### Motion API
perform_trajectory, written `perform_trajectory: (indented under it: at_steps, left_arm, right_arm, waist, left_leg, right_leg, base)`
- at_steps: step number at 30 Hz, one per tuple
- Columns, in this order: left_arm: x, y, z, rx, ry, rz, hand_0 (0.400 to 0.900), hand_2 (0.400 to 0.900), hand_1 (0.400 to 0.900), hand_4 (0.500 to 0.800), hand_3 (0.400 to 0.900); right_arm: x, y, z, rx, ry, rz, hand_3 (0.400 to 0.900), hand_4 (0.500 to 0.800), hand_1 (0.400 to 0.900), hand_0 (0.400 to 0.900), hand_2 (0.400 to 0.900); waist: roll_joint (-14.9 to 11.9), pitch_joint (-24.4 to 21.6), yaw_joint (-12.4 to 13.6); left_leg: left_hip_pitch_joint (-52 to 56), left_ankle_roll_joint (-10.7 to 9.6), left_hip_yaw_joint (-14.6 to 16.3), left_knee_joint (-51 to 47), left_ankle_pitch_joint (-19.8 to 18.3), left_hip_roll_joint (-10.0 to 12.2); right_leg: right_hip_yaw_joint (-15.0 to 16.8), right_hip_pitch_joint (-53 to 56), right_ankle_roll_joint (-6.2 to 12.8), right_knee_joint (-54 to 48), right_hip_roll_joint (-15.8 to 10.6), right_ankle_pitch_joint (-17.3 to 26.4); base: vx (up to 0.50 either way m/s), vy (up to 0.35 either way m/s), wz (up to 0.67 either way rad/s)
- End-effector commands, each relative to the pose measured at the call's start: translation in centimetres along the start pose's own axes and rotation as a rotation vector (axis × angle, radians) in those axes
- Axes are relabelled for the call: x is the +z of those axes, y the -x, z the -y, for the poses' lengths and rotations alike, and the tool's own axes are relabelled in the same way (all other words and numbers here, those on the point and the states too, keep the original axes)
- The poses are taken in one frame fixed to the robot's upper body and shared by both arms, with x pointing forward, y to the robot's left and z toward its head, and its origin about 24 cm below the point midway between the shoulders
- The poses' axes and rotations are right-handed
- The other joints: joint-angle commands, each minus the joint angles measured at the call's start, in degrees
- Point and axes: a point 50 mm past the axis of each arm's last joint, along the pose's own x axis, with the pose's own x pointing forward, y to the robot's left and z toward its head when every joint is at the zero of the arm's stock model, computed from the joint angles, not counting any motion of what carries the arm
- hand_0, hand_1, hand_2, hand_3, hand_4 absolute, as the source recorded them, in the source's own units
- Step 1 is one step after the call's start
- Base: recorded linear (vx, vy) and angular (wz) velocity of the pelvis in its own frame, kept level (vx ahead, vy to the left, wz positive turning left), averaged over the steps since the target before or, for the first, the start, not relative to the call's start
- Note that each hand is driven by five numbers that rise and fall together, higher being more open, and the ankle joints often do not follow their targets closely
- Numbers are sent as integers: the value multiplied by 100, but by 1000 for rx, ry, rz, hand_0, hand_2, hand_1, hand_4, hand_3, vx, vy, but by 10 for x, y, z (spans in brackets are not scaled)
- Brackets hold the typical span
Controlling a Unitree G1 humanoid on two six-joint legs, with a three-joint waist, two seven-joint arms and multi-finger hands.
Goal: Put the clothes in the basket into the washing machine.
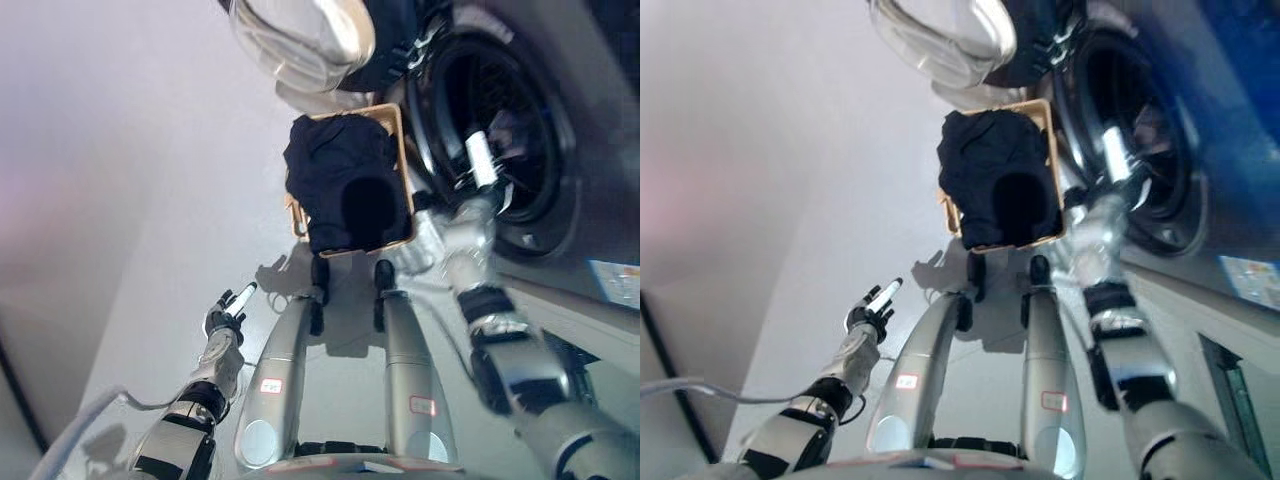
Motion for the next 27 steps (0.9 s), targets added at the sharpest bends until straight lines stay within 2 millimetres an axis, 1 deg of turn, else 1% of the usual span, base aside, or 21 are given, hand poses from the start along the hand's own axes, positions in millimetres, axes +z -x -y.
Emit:
perform_trajectory:
  at_steps: [1, 3, 4, 6, 8, 9, 10, 12, 13, 15, 18, 19, 21, 22, 23, 24, 26, 27]
  left_arm:
    - [-40, 7, -33, 90, -39, -126, 900, 900, 900, 800, 900]
    - [-48, 9, -46, 108, -52, -155, 900, 900, 900, 800, 900]
    - [-50, 10, -52, 116, -65, -163, 900, 900, 900, 800, 900]
    - [-55, 12, -63, 119, -126, -186, 900, 900, 900, 800, 900]
    - [-60, 14, -75, 123, -204, -207, 900, 900, 900, 800, 900]
    - [-60, 14, -75, 123, -204, -207, 900, 900, 900, 800, 900]
    - [-65, 17, -87, 139, -264, -233, 900, 900, 900, 800, 900]
    - [-68, 19, -99, 166, -273, -254, 900, 900, 900, 800, 900]
    - [-71, 21, -105, 182, -281, -271, 900, 900, 900, 800, 900]
    - [-77, 25, -114, 200, -298, -308, 900, 900, 900, 800, 900]
    - [-88, 32, -124, 222, -311, -361, 900, 900, 900, 800, 900]
    - [-93, 35, -128, 232, -308, -386, 900, 900, 900, 800, 900]
    - [-103, 40, -129, 232, -297, -421, 900, 900, 900, 800, 900]
    - [-103, 40, -129, 232, -298, -421, 900, 900, 900, 800, 900]
    - [-109, 44, -130, 223, -298, -446, 900, 900, 900, 800, 900]
    - [-109, 44, -130, 223, -298, -446, 900, 900, 900, 800, 900]
    - [-121, 52, -134, 210, -343, -494, 900, 900, 900, 800, 900]
    - [-121, 52, -134, 210, -343, -494, 900, 900, 900, 800, 900]
  right_arm:
    - [-12, 21, 36, 50, 189, -9, 900, 800, 900, 900, 900]
    - [-30, 32, 69, 25, 374, -108, 900, 800, 900, 900, 900]
    - [-34, 36, 83, 32, 528, -142, 900, 800, 900, 900, 900]
    - [-42, 47, 118, 11, 821, -223, 900, 800, 900, 900, 900]
    - [-46, 57, 146, 17, 1117, -294, 900, 800, 900, 900, 900]
    - [-46, 57, 146, 18, 1118, -295, 900, 800, 900, 900, 900]
    - [-54, 75, 186, -81, 1194, -449, 900, 800, 900, 900, 900]
    - [-65, 98, 217, -139, 1286, -622, 900, 800, 900, 900, 900]
    - [-70, 110, 228, -145, 1315, -696, 900, 800, 900, 900, 900]
    - [-74, 128, 246, -190, 1321, -803, 900, 800, 900, 900, 900]
    - [-77, 150, 265, -260, 1306, -918, 900, 800, 900, 900, 900]
    - [-77, 160, 272, -303, 1276, -961, 900, 800, 900, 900, 900]
    - [-80, 176, 281, -374, 1209, -1022, 900, 800, 900, 900, 900]
    - [-80, 176, 281, -374, 1209, -1022, 900, 800, 900, 900, 900]
    - [-80, 186, 288, -425, 1159, -1051, 900, 800, 900, 900, 900]
    - [-80, 186, 288, -425, 1159, -1051, 900, 800, 900, 900, 900]
    - [-81, 195, 292, -432, 1152, -1093, 900, 800, 900, 900, 900]
    - [-81, 195, 292, -432, 1152, -1093, 900, 800, 900, 900, 900]
  waist:
    - [46, -420, -93]
    - [-42, -537, -119]
    - [-84, -549, -120]
    - [-173, -679, -113]
    - [-235, -848, -81]
    - [-234, -829, -86]
    - [-292, -1016, -55]
    - [-307, -1224, -24]
    - [-316, -1325, -12]
    - [-340, -1498, 11]
    - [-356, -1759, 45]
    - [-367, -1841, 43]
    - [-377, -1992, 27]
    - [-378, -1985, 28]
    - [-369, -2050, 34]
    - [-369, -2044, 35]
    - [-363, -2121, 26]
    - [-363, -2120, 25]
  left_leg:
    - [636, -214, -113, -888, -259, -221]
    - [1103, -217, -164, -1180, -220, -209]
    - [1409, -224, -192, -1349, -200, -198]
    - [1938, -254, -223, -1720, -123, -180]
    - [2295, -273, -274, -2000, -54, -151]
    - [2329, -273, -280, -2019, -48, -150]
    - [2679, -291, -335, -2320, 32, -106]
    - [3038, -310, -402, -2690, 152, -63]
    - [3212, -317, -429, -2862, 201, -34]
    - [3505, -319, -417, -3080, 247, 7]
    - [3882, -334, -369, -3372, 280, 45]
    - [3936, -350, -343, -3372, 241, 52]
    - [4084, -365, -328, -3372, 178, 62]
    - [4093, -365, -327, -3372, 176, 62]
    - [4228, -357, -283, -3372, 157, 76]
    - [4235, -357, -282, -3372, 156, 76]
    - [4395, -345, -268, -3372, 87, 80]
    - [4397, -345, -269, -3372, 87, 80]
  right_leg:
    - [-154, 521, 114, -782, 150, 151]
    - [-209, 1003, 153, -1094, 149, 212]
    - [-236, 1329, 174, -1290, 147, 238]
    - [-297, 1888, 226, -1682, 170, 310]
    - [-355, 2245, 252, -1963, 184, 364]
    - [-360, 2280, 251, -1983, 185, 369]
    - [-404, 2645, 285, -2305, 190, 435]
    - [-456, 3007, 301, -2671, 225, 544]
    - [-468, 3175, 307, -2843, 235, 608]
    - [-479, 3471, 307, -3114, 256, 684]
    - [-469, 3903, 310, -3562, 256, 806]
    - [-474, 4035, 319, -3744, 249, 870]
    - [-439, 4269, 325, -3940, 252, 887]
    - [-439, 4281, 325, -3947, 252, 889]
    - [-452, 4435, 317, -3971, 257, 878]
    - [-452, 4443, 317, -3973, 257, 879]
    - [-469, 4632, 300, -3986, 255, 836]
    - [-470, 4635, 300, -3988, 255, 837]
  base:
    - [86, 30, 0]
    - [108, 25, 0]
    - [116, 20, 0]
    - [99, 21, 2]
    - [62, 8, 2]
    - [65, 5, 0]
    - [63, 8, -1]
    - [62, -11, 7]
    - [60, -31, 9]
    - [56, -25, 2]
    - [55, -29, -3]
    - [53, -34, -4]
    - [55, -34, -1]
    - [72, -39, -2]
    - [44, -25, -2]
    - [79, -43, -4]
    - [65, -36, -1]
    - [0, 0, 0]
